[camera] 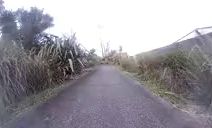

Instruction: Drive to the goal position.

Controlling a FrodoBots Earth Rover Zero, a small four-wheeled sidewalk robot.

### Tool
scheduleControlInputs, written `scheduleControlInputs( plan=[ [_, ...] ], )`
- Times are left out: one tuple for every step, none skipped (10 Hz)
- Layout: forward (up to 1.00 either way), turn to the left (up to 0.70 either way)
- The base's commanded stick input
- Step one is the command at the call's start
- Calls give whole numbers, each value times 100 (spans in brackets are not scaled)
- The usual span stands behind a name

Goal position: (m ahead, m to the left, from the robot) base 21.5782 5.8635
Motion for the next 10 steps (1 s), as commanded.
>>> scheduleControlInputs(
  plan=[
    [70,0],
    [70,0],
    [70,0],
    [70,0],
    [70,0],
    [70,0],
    [70,0],
    [70,0],
    [70,0],
    [70,0]
  ],
)
